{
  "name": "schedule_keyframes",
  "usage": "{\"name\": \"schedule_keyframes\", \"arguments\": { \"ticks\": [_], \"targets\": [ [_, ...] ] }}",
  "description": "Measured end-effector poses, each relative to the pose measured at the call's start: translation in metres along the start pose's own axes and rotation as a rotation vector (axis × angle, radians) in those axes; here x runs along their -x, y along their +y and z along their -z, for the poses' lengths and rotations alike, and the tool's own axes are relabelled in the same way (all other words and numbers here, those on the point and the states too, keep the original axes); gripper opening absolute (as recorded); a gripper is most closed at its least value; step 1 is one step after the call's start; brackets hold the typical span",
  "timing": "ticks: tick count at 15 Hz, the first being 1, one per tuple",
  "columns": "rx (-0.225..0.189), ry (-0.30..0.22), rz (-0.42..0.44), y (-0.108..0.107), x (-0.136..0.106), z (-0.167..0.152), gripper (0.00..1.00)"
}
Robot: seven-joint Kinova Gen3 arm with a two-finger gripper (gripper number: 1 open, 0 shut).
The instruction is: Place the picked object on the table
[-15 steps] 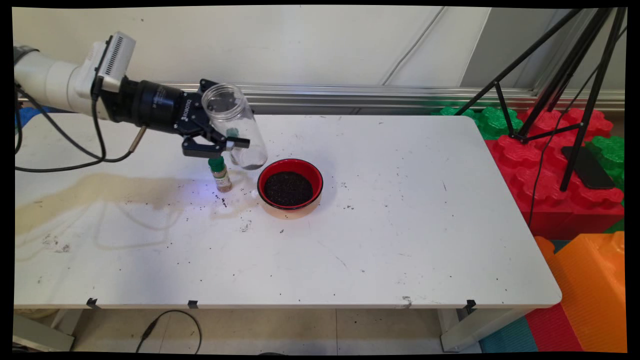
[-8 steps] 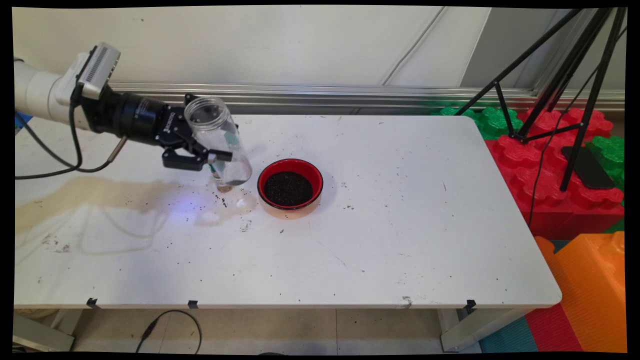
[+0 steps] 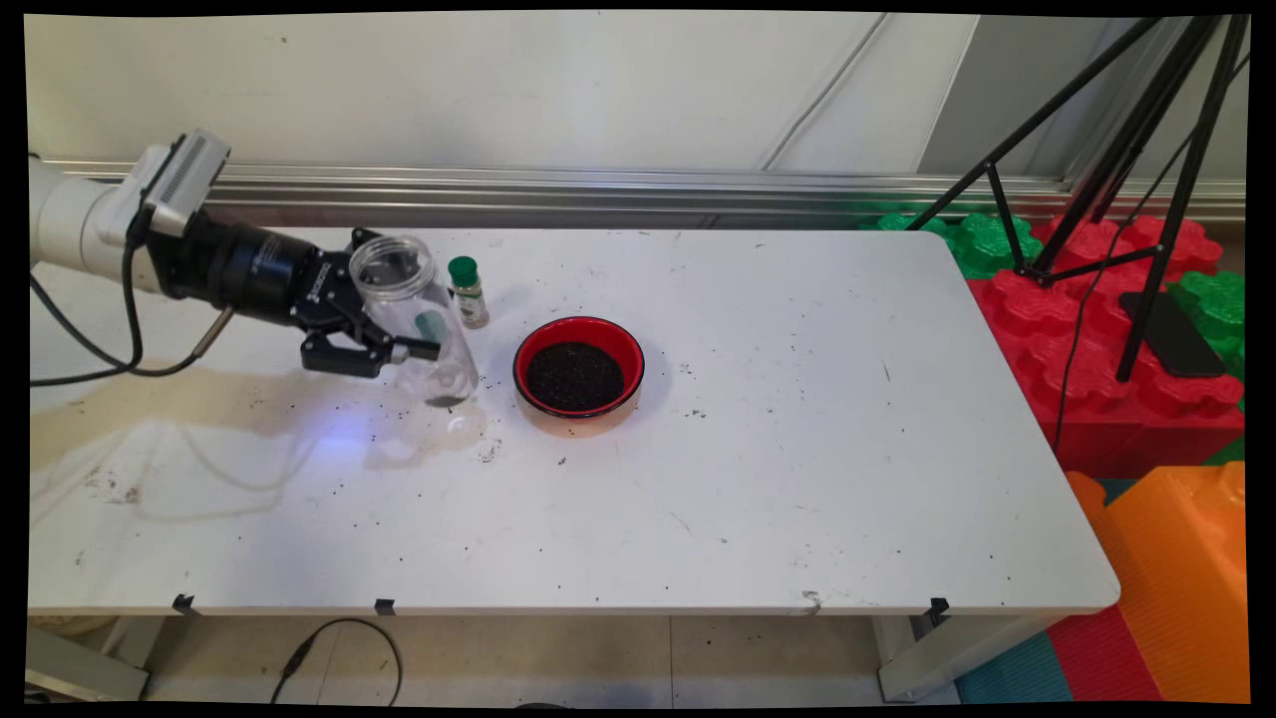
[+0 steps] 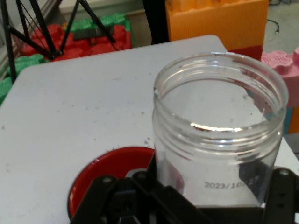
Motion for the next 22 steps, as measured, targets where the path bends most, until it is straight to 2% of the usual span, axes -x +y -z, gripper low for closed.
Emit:
{"name": "schedule_keyframes", "arguments": {
  "ticks": [8, 22],
  "targets": [
    [0.028, -0.05, 0.04, 0.017, 0.028, -0.01, 0.0],
    [0.028, -0.121, 0.097, 0.026, 0.064, -0.029, 0.0]
  ]
}}
